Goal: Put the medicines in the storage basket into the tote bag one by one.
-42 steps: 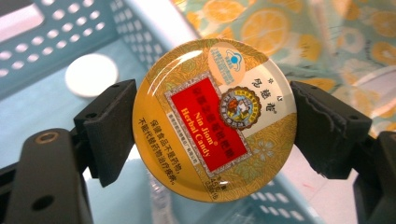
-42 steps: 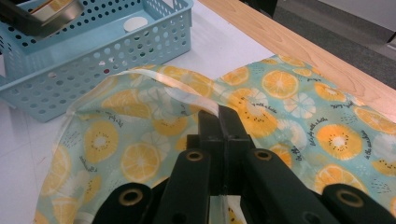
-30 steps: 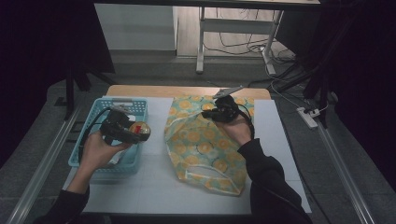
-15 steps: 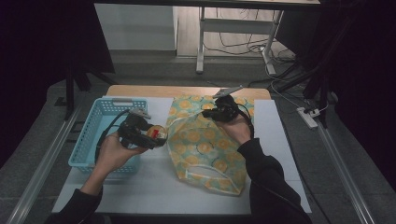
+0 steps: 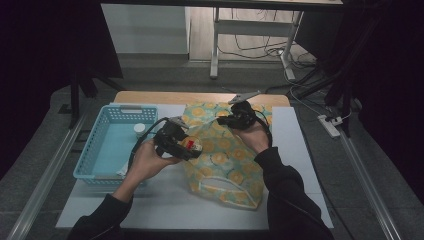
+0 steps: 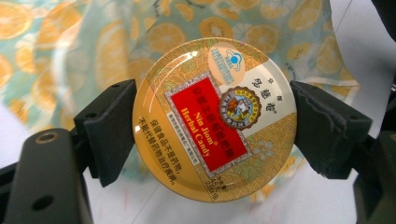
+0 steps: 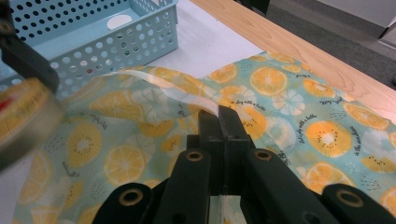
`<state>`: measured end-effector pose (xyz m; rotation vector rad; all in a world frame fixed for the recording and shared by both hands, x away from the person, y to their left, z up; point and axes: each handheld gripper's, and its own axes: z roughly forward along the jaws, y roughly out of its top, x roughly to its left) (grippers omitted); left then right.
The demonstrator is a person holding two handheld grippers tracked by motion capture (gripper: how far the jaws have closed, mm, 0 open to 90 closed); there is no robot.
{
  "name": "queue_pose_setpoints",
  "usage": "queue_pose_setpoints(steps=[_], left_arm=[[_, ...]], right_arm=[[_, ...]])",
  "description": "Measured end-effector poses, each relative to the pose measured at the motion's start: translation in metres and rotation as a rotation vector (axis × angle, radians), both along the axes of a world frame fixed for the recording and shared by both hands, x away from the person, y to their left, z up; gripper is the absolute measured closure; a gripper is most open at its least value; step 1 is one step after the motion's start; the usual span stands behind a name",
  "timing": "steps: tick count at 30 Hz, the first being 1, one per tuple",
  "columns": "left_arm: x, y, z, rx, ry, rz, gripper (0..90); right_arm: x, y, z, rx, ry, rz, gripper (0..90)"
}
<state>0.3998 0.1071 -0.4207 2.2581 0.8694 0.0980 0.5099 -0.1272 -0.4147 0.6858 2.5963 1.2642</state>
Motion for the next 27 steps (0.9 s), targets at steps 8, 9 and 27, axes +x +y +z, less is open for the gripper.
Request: queue_pose_setpoints(steps=[8, 9, 27], left_arm=[[0.018, -0.031, -0.010, 0.003, -0.001, -0.030, 20.1], [0.020, -0.034, -0.012, 0.004, -0.006, -0.034, 20.1], [0.053, -0.072, -0.042, 0.035, -0.038, -0.051, 20.1]], right_arm=[[0.004, 0.000, -0.003, 0.002, 0.005, -0.001, 90.0], [0.004, 0.001, -0.003, 0.002, 0.006, -0.002, 90.0], [0.014, 0.001, -0.005, 0.010, 0.003, -0.022, 90.0]])
